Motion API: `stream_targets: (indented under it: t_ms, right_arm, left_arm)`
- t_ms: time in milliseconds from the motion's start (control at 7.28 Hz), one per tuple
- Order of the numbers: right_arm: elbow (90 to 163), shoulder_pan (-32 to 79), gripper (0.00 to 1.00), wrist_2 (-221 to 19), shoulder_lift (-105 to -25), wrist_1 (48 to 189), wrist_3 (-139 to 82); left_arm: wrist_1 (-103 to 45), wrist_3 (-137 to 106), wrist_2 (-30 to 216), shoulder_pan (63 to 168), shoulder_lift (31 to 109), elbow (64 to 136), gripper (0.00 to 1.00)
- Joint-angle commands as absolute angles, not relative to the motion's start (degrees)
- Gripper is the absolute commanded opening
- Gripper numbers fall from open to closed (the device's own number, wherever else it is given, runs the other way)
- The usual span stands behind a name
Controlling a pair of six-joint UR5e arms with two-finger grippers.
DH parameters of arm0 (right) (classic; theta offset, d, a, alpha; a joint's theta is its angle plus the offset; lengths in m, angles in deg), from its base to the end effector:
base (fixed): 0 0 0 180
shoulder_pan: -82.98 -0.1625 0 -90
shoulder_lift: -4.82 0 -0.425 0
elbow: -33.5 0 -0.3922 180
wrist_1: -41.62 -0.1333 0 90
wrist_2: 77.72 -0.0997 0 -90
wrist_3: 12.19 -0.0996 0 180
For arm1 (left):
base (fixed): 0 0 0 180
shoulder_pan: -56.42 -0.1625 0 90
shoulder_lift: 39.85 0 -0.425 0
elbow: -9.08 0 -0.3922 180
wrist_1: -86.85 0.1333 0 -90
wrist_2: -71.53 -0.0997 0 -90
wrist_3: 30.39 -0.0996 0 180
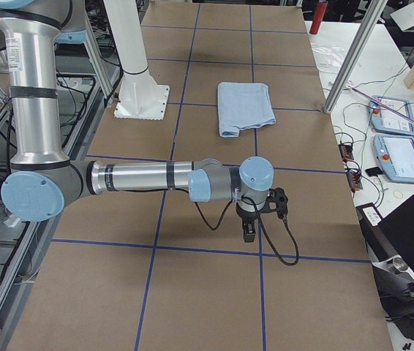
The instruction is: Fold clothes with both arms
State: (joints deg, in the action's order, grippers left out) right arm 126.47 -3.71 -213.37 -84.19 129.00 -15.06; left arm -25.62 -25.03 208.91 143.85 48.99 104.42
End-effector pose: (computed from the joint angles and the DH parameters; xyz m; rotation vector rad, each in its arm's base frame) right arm 0.0328 -0.5084 0.6181 0.0656 -0.8006 -0.0530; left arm -0.0374 -0.5041 0.5744 0.3807 0.8394 0.1470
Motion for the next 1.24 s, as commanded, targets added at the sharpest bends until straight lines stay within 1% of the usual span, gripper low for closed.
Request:
stream_targets:
  t_ms: [0, 137, 275, 412, 687, 1099]
  right_arm:
    - [129.2, -3.9, 1.0, -213.5, -85.5, 128.9, -15.1]
    - [130.5, -3.9, 1.0, -213.2, -86.7, 128.8, -15.1]
    - [130.9, -3.9, 1.0, -213.6, -87.2, 129.1, -15.1]
    - [131.6, -3.9, 1.0, -213.4, -87.9, 129.1, -15.2]
    - [131.8, -3.9, 1.0, -212.5, -88.8, 128.5, -15.0]
    - [135.9, -4.2, 1.0, -212.1, -91.3, 128.4, -15.0]
  left_arm:
    - [-25.6, -24.9, 208.8, 144.2, 48.4, 105.8, 1.0]
    - [-26.0, -25.0, 209.0, 144.2, 46.6, 106.3, 1.0]
    - [-26.1, -25.0, 208.8, 144.3, 44.4, 109.4, 1.0]
    - [-26.1, -25.0, 207.6, 144.2, 43.6, 109.9, 1.0]
    - [-25.9, -25.1, 207.6, 144.2, 43.4, 109.7, 1.0]
    - [-26.2, -25.2, 207.6, 144.0, 43.0, 109.1, 1.0]
